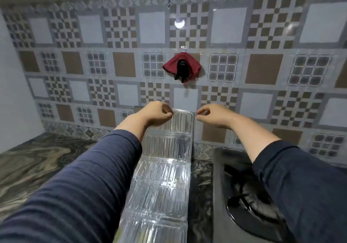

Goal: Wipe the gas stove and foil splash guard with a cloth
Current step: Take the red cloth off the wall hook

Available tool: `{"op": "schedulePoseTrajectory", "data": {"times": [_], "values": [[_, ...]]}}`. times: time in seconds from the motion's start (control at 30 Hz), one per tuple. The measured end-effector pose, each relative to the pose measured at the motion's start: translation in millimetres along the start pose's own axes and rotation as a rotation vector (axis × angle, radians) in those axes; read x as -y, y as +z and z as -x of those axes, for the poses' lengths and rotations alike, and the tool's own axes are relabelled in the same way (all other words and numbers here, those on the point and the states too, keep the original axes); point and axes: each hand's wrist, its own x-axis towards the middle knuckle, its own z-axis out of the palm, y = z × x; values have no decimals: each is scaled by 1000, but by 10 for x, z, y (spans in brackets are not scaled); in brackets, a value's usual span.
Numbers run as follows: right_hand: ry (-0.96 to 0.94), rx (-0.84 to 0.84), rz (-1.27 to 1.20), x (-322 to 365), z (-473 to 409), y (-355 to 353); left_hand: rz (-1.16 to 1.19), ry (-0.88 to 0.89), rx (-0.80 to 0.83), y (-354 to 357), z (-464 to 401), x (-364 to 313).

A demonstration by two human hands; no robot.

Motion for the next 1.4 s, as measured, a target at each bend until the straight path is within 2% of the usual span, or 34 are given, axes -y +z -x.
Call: {"op": "schedulePoseTrajectory", "data": {"times": [0.1, 0.2, 0.27, 0.43, 0.53, 0.73, 0.93, 1.1, 1.23, 1.4], "values": [[19, -46, -52, -36, -276, 34, 46, -2, -33, -16, -265, 132], [30, -112, -101, -70, -638, 4, 208, -3, -145, 10, -648, 241], [18, -226, -137, -65, -924, -54, 314, 14, -249, 7, -944, 298], [-74, -508, -256, 17, -1655, -256, 451, 79, -369, 40, -1716, 383], [-61, -640, -304, 71, -1965, -299, 517, 84, -402, 68, -2056, 420], [-1, -762, -284, 124, -2307, -237, 667, 75, -437, 83, -2311, 312], [-171, -930, -244, 287, -1973, -526, 770, 161, -579, 41, -2134, 120], [-208, -989, -221, 290, -1375, -649, 885, 244, -539, 90, -1681, -191], [-164, -969, -268, 153, -701, -578, 925, 249, -460, 233, -1102, -472], [-87, -862, -237, -114, 182, -381, 934, 241, -375, 612, -339, -751]]}}
